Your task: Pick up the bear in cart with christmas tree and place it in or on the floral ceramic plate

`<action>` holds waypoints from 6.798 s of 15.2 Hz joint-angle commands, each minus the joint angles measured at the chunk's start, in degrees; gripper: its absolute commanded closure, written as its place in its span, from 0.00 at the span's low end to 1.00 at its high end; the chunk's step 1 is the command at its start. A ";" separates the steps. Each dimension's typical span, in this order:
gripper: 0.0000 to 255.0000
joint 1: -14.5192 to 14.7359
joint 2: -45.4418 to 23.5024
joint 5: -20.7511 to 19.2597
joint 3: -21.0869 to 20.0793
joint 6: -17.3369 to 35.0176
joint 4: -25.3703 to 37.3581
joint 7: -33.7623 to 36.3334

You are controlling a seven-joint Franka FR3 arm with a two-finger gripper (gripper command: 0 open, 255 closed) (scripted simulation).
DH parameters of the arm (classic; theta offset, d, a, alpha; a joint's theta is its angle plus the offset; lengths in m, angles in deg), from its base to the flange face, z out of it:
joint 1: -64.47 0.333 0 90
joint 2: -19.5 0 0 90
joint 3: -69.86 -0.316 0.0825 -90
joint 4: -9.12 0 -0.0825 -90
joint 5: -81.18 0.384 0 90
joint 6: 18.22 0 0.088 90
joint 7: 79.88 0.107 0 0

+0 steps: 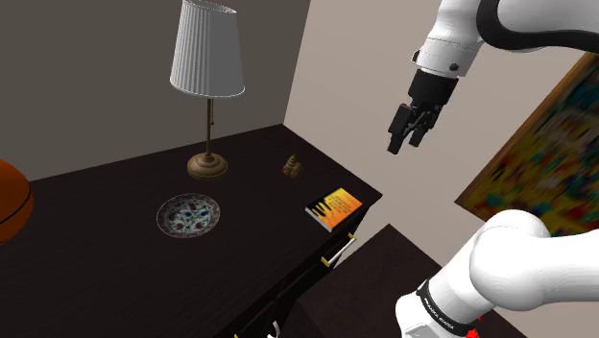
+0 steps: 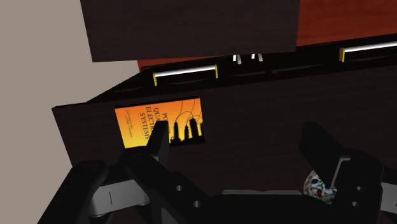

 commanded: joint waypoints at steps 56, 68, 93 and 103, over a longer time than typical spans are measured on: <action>0.00 -5.01 -85.19 9.16 8.80 43.49 40.36 -38.42; 1.00 -4.93 -84.12 8.98 8.93 42.52 40.28 -38.23; 1.00 2.63 -73.48 7.14 7.31 36.77 36.62 -27.59; 1.00 11.30 -74.00 6.62 3.94 38.90 36.56 -15.71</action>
